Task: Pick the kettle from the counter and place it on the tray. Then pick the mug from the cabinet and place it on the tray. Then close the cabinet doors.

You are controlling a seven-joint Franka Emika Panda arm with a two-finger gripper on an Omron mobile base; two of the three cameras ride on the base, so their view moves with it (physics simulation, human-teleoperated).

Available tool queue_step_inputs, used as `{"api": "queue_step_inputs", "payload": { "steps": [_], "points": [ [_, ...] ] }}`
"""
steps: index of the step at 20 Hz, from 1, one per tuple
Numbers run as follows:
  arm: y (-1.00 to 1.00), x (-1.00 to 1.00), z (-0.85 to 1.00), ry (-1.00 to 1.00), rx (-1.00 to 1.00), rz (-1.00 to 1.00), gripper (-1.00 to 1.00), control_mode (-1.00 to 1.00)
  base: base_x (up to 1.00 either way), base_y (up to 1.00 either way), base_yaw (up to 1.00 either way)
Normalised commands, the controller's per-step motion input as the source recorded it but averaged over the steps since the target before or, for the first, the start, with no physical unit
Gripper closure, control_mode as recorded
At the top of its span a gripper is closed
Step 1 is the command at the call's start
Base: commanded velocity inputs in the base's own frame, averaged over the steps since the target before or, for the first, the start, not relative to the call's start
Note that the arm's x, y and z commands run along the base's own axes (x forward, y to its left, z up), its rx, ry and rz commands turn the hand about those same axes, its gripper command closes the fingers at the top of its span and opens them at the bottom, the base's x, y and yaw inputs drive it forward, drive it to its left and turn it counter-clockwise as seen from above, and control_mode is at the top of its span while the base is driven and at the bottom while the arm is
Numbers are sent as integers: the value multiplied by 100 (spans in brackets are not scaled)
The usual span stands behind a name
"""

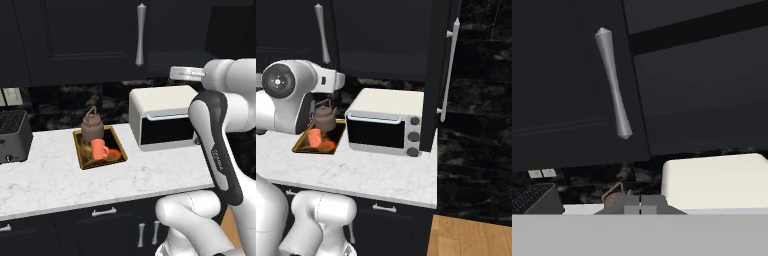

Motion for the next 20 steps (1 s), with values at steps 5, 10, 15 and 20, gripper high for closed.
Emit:
{"api": "queue_step_inputs", "payload": {
  "steps": [5, 10, 15, 20],
  "points": [
    [-28, 0, -36, 0, 11, -8, 100, -100, 0, 0, 0],
    [-39, 0, -19, 0, 20, -5, 100, -100, 0, 0, 0],
    [-28, 0, -33, -9, 22, -4, 100, -100, 0, 0, 0],
    [-17, 0, -46, -10, 12, -3, 100, -100, 0, 0, 0]
  ]
}}
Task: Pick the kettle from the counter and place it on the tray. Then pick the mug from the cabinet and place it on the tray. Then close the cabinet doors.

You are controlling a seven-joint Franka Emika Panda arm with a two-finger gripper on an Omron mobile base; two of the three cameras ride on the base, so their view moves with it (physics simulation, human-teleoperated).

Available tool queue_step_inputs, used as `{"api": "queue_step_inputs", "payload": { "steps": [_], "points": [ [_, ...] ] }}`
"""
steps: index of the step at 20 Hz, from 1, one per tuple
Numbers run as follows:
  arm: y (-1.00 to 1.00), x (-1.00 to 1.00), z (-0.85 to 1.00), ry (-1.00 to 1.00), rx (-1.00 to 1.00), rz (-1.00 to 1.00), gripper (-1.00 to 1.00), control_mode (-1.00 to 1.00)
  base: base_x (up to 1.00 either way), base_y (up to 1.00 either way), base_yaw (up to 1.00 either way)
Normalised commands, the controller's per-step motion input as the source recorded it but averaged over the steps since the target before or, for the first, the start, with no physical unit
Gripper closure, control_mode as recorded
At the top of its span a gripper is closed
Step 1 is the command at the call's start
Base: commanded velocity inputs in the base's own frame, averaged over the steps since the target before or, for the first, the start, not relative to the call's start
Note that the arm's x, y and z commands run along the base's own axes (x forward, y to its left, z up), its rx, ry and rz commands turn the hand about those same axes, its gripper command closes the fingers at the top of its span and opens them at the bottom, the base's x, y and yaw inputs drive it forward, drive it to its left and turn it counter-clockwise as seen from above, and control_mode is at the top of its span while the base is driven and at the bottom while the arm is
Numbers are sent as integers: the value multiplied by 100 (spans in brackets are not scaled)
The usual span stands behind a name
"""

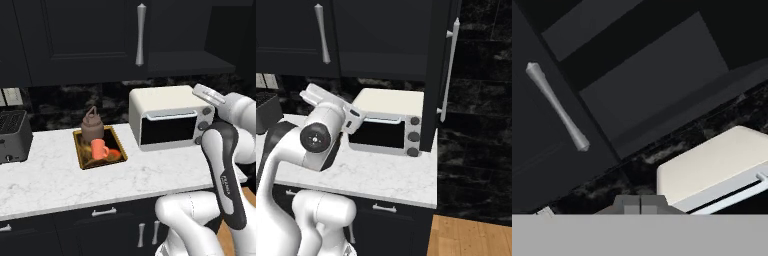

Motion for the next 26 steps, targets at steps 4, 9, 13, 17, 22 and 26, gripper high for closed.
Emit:
{"api": "queue_step_inputs", "payload": {
  "steps": [4, 9, 13, 17, 22, 26],
  "points": [
    [-35, 0, -26, -1, 17, 0, 100, -100, 0, 0, 0],
    [-45, 0, -12, 0, 14, 0, 100, -100, 0, 0, 0],
    [-39, -3, -19, 0, 10, 0, 100, -100, 0, 0, 0],
    [-27, 0, -29, -1, 10, 0, 100, -100, 0, 0, 0],
    [-37, 0, -27, -7, 12, 0, 100, -100, 0, 0, 0],
    [-51, 0, -34, -8, 14, 0, 100, -100, 0, 0, 0]
  ]
}}
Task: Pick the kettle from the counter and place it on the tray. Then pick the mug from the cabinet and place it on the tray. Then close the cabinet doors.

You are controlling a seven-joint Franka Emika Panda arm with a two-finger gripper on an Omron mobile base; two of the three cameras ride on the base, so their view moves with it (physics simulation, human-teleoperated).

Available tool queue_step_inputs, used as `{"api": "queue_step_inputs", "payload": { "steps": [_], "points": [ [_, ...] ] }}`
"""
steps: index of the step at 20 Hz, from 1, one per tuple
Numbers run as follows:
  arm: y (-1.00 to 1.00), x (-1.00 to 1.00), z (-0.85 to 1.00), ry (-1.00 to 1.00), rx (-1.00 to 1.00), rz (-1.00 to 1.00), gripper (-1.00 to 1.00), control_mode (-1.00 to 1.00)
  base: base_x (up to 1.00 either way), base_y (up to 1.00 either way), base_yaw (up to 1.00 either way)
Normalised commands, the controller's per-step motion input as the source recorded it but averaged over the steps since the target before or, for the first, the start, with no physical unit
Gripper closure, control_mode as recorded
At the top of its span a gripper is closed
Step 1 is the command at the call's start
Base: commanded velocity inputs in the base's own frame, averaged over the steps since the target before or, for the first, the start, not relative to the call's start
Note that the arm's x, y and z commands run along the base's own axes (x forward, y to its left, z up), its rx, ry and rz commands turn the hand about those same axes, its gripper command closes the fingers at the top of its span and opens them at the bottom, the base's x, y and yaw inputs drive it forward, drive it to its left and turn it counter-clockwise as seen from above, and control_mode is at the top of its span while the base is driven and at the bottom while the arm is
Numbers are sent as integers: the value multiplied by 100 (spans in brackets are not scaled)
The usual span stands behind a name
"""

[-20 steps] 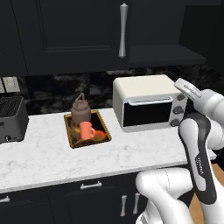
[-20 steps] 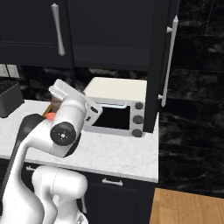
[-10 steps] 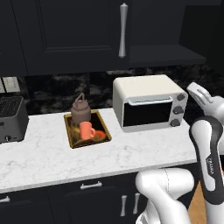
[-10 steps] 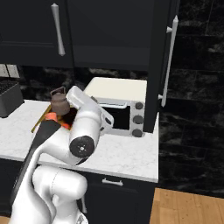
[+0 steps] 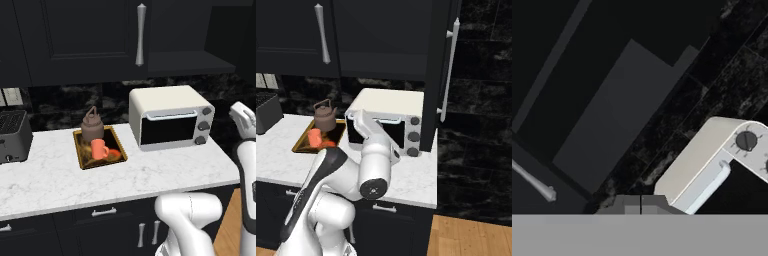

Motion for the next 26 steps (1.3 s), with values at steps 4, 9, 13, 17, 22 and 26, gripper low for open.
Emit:
{"api": "queue_step_inputs", "payload": {
  "steps": [4, 9, 13, 17, 22, 26],
  "points": [
    [-44, 0, -43, -11, 10, 0, 100, -100, 0, 0, 0],
    [-54, -5, -20, -12, 13, 0, 100, -100, 0, 0, 0],
    [-75, -25, 0, -16, 23, 0, 100, -100, 0, 0, 0],
    [-56, -6, -15, -3, 12, 0, 100, -100, 0, 0, 0],
    [-49, -22, -7, -8, 8, 0, 100, -100, 0, 0, 0],
    [-46, -35, 0, -8, 7, -1, 100, -100, 0, 0, 0]
  ]
}}
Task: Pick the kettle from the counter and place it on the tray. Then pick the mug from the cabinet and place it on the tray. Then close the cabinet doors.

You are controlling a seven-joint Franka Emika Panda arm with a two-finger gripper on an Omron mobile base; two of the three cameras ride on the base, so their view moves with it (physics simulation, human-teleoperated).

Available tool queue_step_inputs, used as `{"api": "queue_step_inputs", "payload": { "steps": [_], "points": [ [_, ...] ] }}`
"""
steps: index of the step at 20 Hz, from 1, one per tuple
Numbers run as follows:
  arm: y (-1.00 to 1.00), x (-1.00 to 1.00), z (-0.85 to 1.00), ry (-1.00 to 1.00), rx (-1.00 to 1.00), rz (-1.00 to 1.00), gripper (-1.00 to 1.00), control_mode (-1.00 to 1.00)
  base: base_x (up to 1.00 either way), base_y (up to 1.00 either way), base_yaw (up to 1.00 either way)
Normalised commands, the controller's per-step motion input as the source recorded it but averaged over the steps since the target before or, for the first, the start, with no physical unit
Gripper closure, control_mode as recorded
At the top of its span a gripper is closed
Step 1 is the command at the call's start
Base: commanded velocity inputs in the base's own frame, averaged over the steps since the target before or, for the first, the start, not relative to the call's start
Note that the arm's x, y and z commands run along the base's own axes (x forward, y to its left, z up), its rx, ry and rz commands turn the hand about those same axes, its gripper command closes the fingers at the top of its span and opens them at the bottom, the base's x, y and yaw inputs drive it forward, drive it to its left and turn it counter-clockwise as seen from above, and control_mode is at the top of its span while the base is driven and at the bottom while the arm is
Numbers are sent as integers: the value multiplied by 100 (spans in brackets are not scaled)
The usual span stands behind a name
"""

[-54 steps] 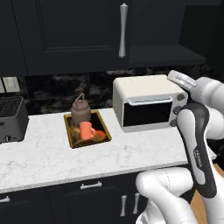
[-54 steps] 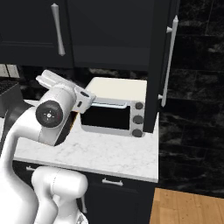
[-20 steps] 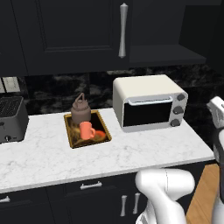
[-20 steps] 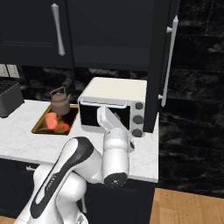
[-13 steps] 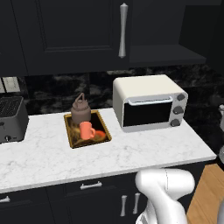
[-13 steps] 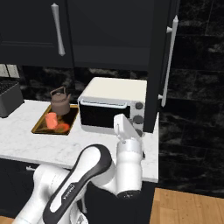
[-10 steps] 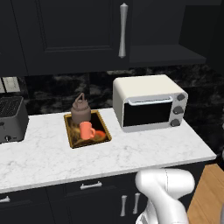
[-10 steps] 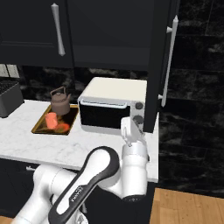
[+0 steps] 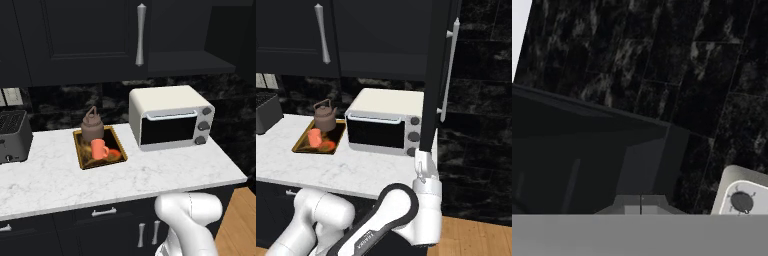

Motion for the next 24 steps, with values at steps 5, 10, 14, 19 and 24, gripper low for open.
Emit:
{"api": "queue_step_inputs", "payload": {
  "steps": [5, 10, 14, 19, 24],
  "points": [
    [-22, -3, 4, 0, 8, 1, 100, -100, 0, 0, 0],
    [-19, -5, 17, 0, 7, 8, 100, -100, 0, 0, 0],
    [-1, 0, 1, -9, 1, 7, 100, -100, 0, 0, 0],
    [-7, 0, 8, -24, 9, 10, 100, -100, 0, 0, 0],
    [-10, 0, 35, -17, 9, 6, 100, -100, 0, 0, 0]
  ]
}}
